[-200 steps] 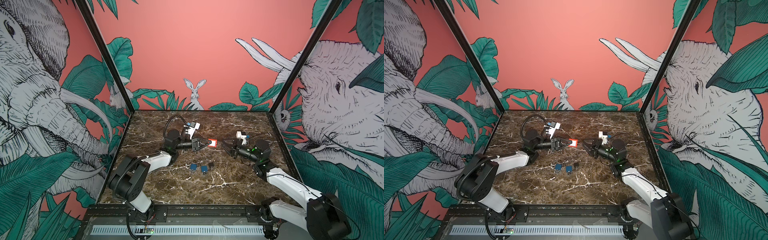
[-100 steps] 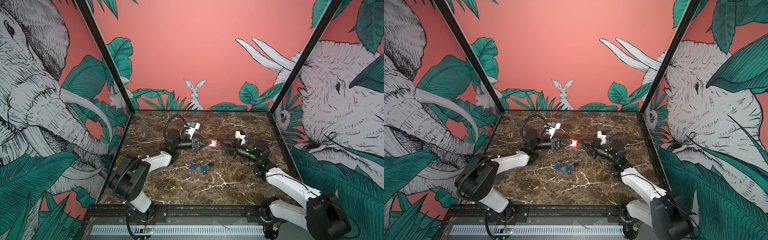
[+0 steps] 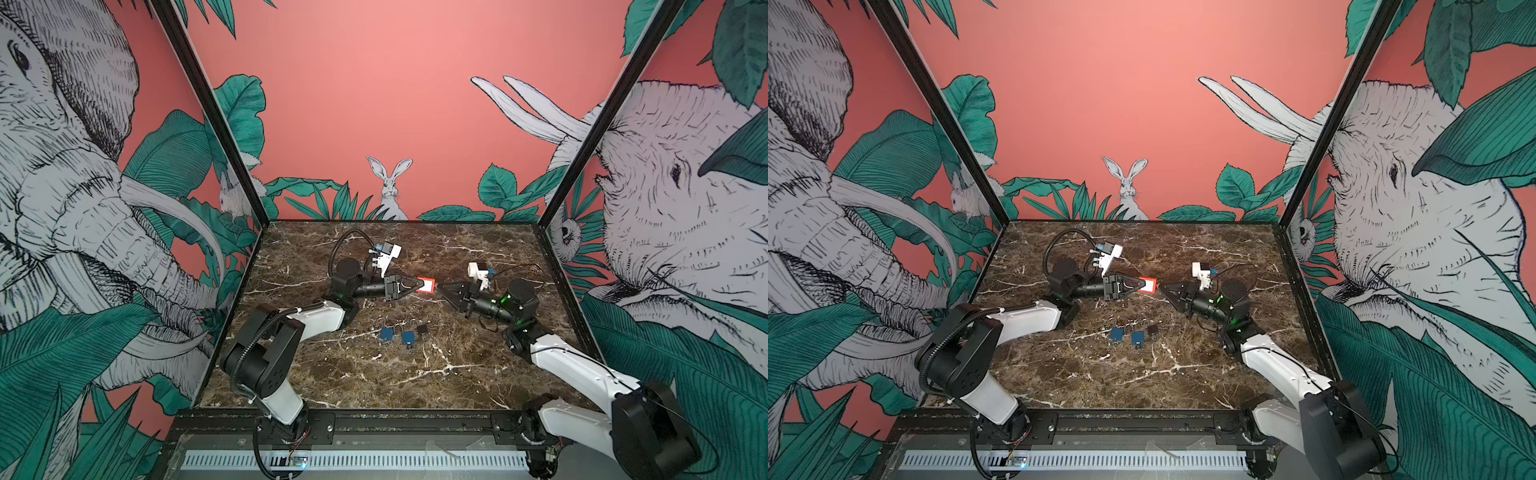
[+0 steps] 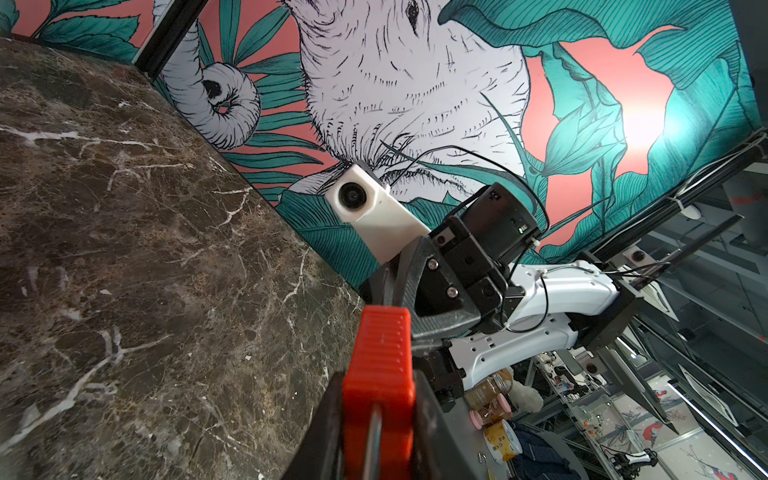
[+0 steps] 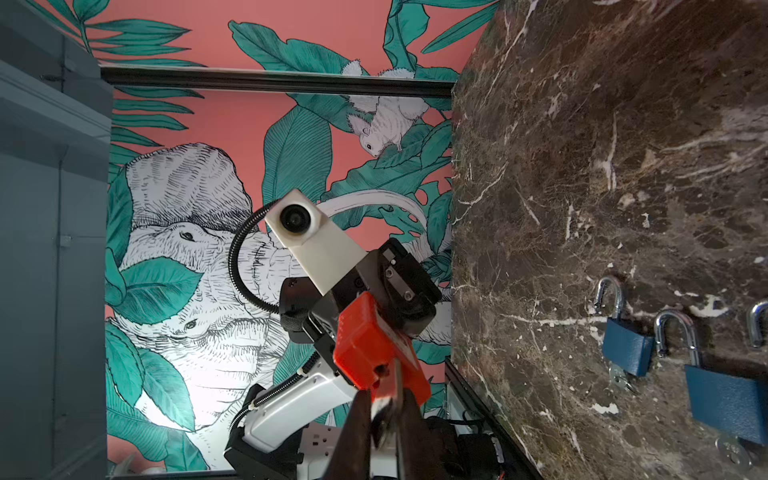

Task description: Lock with the key

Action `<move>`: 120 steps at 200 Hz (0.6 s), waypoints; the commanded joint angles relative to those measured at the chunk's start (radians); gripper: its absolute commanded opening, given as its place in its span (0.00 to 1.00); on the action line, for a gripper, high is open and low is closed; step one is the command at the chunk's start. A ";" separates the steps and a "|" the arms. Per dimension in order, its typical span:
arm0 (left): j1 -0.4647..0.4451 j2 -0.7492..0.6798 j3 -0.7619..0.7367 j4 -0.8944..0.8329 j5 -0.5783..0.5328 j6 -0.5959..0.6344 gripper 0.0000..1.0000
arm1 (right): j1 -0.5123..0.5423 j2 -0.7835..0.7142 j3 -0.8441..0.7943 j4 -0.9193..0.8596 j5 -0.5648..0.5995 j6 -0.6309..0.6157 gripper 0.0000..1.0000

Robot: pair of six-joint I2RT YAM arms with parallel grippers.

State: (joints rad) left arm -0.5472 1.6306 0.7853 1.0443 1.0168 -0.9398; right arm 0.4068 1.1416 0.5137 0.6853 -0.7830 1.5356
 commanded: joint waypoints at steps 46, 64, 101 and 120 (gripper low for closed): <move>0.001 -0.003 0.037 0.043 0.034 -0.023 0.00 | -0.001 0.006 0.020 0.038 -0.053 -0.152 0.00; 0.001 0.000 0.038 0.045 0.039 -0.030 0.00 | -0.006 -0.014 0.032 -0.007 -0.062 -0.255 0.00; 0.002 0.019 0.051 0.121 0.059 -0.122 0.00 | -0.011 -0.078 0.044 -0.070 -0.067 -0.455 0.00; 0.002 0.029 0.060 0.183 0.065 -0.191 0.00 | -0.011 -0.118 0.031 -0.062 -0.050 -0.533 0.00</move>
State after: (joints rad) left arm -0.5476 1.6554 0.8055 1.1076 1.0664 -1.0279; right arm 0.3935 1.0813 0.5247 0.6060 -0.8196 1.1828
